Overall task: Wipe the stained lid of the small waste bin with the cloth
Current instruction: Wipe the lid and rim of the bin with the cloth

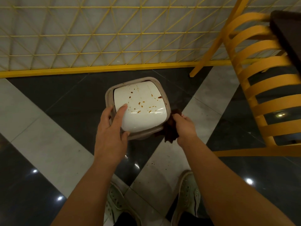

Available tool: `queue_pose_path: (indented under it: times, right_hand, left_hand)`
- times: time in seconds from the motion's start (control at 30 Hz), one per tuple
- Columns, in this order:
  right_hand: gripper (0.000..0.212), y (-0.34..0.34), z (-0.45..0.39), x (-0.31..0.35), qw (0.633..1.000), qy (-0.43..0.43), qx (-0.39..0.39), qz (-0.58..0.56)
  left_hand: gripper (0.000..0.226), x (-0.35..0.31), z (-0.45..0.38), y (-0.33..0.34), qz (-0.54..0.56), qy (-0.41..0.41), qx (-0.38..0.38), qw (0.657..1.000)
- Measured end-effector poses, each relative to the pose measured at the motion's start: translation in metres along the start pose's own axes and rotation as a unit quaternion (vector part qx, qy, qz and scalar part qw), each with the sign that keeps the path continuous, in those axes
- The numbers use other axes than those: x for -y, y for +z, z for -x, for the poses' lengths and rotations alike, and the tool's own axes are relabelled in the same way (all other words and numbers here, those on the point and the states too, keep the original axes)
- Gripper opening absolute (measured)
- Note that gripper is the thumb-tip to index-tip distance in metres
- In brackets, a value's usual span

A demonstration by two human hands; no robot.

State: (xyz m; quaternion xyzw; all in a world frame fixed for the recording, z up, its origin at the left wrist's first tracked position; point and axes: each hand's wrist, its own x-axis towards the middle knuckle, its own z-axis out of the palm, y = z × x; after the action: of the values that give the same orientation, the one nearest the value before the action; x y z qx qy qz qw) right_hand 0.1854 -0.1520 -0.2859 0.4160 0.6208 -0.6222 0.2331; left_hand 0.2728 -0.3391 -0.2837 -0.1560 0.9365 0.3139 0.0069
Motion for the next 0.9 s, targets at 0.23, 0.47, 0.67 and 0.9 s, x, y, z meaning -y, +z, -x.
queue_pose_path:
  times: [0.23, 0.47, 0.67, 0.9]
  right_hand:
    - [0.031, 0.003, 0.015, -0.061, 0.998, -0.003, 0.018, -0.063]
    - [0.019, 0.005, 0.037, -0.090, 0.997, -0.015, 0.023, -0.068]
    - [0.018, 0.005, 0.042, -0.095, 0.996, -0.037, 0.013, -0.081]
    - [0.018, -0.004, 0.050, -0.099, 0.988, -0.122, -0.011, -0.097]
  left_hand:
    - [0.116, -0.004, -0.002, -0.005, 0.000, -0.041, 0.016, 0.999]
    - [0.128, -0.023, 0.003, -0.026, -0.018, -0.102, 0.011, 0.995]
    - [0.115, -0.043, 0.005, -0.025, -0.023, -0.088, 0.012, 0.996]
    - [0.065, -0.061, 0.006, -0.016, -0.102, 0.065, 0.020, 0.993]
